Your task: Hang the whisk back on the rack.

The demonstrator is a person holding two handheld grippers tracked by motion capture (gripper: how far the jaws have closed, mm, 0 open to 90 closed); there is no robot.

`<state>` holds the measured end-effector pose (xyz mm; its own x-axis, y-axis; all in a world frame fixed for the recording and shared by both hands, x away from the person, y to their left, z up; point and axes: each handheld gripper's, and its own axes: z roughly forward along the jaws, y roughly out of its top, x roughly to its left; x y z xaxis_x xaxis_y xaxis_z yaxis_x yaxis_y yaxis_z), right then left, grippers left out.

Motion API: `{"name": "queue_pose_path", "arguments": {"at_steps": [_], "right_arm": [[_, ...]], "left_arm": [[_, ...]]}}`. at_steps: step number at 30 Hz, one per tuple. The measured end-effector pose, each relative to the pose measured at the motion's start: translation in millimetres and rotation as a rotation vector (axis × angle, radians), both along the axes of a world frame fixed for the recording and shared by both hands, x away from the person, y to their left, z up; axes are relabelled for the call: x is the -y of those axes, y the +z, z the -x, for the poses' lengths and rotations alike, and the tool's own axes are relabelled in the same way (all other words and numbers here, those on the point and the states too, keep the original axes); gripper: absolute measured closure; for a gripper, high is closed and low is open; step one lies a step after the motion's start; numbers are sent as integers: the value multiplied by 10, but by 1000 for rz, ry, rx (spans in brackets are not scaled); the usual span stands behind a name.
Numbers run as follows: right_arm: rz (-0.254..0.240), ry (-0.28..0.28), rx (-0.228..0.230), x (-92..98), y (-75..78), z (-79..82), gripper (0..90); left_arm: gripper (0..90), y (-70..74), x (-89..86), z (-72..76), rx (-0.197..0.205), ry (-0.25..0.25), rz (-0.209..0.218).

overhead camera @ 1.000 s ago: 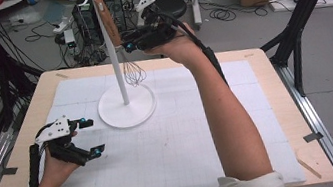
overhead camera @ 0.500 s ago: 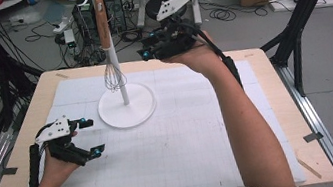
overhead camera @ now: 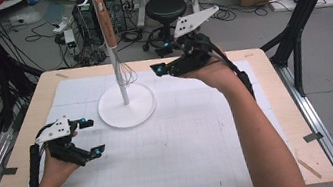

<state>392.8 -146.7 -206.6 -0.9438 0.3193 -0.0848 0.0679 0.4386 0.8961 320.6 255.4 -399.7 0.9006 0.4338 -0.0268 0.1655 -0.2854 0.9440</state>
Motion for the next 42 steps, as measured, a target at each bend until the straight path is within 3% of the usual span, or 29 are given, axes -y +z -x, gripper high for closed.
{"name": "queue_pose_path", "arguments": {"at_steps": [10,14,16,17,20,27,35,42], "right_arm": [[-36,-4,-20,259,-300,136,366],[-56,-26,-32,355,-371,173,352],[-58,-36,-16,393,-398,184,342],[-64,-41,-32,406,-409,204,332],[-63,-56,-13,441,-442,222,309],[-65,-91,-18,484,-569,267,259],[-91,-114,-38,576,-806,340,219],[-104,-162,-58,751,-1126,422,194]], "left_arm": [[16,-7,8,0,-5,1,-4],[17,-5,3,0,-3,3,-1],[17,-6,4,-2,-3,2,-3],[17,-8,6,-2,-5,1,-3],[16,-14,13,-2,-9,2,-7],[17,-14,6,-6,-6,0,-7],[16,-15,6,-3,-8,-1,-6],[16,-24,15,-5,-13,-2,-12]]}}
